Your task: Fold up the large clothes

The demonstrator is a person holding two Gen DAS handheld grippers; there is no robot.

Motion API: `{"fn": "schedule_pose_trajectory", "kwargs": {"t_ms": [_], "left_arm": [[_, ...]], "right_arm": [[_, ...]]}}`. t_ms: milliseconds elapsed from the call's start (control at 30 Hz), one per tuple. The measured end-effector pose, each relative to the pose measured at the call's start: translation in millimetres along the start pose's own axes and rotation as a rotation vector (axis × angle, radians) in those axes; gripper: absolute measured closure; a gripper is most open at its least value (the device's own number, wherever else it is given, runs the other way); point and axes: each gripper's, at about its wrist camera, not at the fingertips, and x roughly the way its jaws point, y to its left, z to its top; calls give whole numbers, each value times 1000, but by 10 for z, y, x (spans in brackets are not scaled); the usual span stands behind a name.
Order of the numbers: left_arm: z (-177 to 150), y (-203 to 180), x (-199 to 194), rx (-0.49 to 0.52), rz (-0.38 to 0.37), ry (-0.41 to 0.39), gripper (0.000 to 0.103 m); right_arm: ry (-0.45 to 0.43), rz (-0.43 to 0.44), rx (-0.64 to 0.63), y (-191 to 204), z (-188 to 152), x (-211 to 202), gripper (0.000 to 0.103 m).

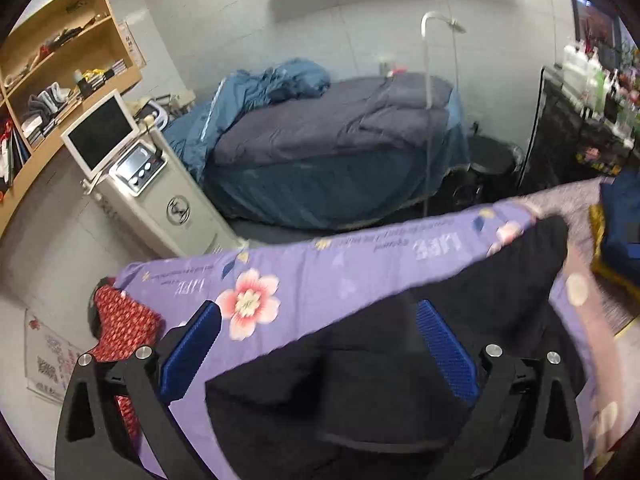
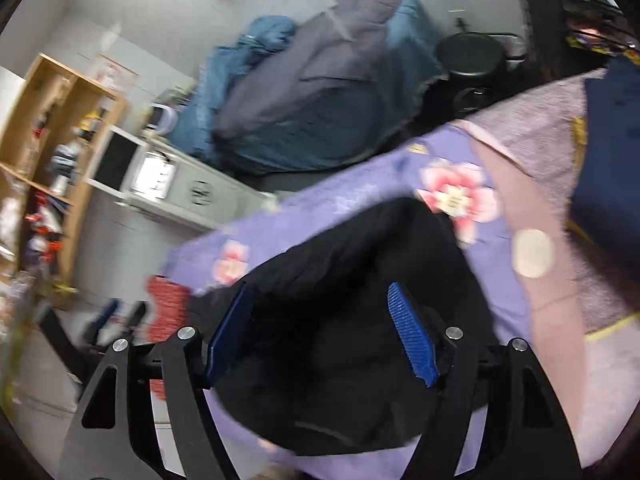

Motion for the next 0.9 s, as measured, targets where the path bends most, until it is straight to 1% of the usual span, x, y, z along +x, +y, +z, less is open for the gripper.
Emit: {"fn": "schedule_pose_trajectory", "kwargs": {"t_ms": [67,133,200,233,300,333,367,400,433,500,533,600,633,667,700,733,767,800,833,867,900], "left_arm": [[-120,172,-48,-31,18,-11,6],[-242,406,-13,-88,20,-16,6],[-405,575,66,-121,63,36,6],[-521,643,150,-121,92,67,6],[-906,746,265,-120,155,142,6],[-1131,792,315,-127,183,180,6],[-1331,852,388,-146,191,219,6],[-1496,882,421,-165,185,251,6],[-1744,936,475,-204,166,311,6],[-2027,998,513,-275,147,364,6],[-2187,1021,530,-311,145,385,6],[-2354,977,569,-332,176,416,6],[-2417,988,609,-341,194,430,6],[-2503,999,661,-359,210,448,6],[-2587,1020,717,-386,213,477,6],[-2650,1050,753,-415,201,498,6],[-2735,1094,806,-475,160,524,6],[-2828,1116,836,-523,129,547,6],[-2895,1125,855,-550,119,566,6],[-2991,1128,889,-574,114,596,6],[-3047,1122,905,-581,111,609,6]], "right_arm": [[29,-19,13,-54,-137,103,27],[60,-71,-53,-5,-299,186,26],[85,-114,-130,68,-458,326,26],[95,-127,-162,29,-533,376,22],[130,-162,-236,108,-780,523,19],[155,-169,-250,35,-922,671,19],[203,-148,-243,26,-1052,801,19],[233,-117,-221,3,-1142,833,19],[261,-69,-176,-20,-1206,906,19],[289,1,-122,4,-1282,985,19],[300,32,-115,44,-1312,1023,19],[337,98,-145,223,-1392,1138,19],[368,151,-163,349,-1431,1227,19],[386,179,-168,390,-1441,1323,19],[405,185,-172,470,-1462,1423,19],[415,166,-175,525,-1468,1484,20],[426,143,-181,588,-1479,1583,25],[431,136,-197,655,-1470,1668,57],[435,122,-211,710,-1447,1721,77],[430,114,-222,816,-1352,1785,83],[412,128,-223,911,-1239,1795,89]]}}
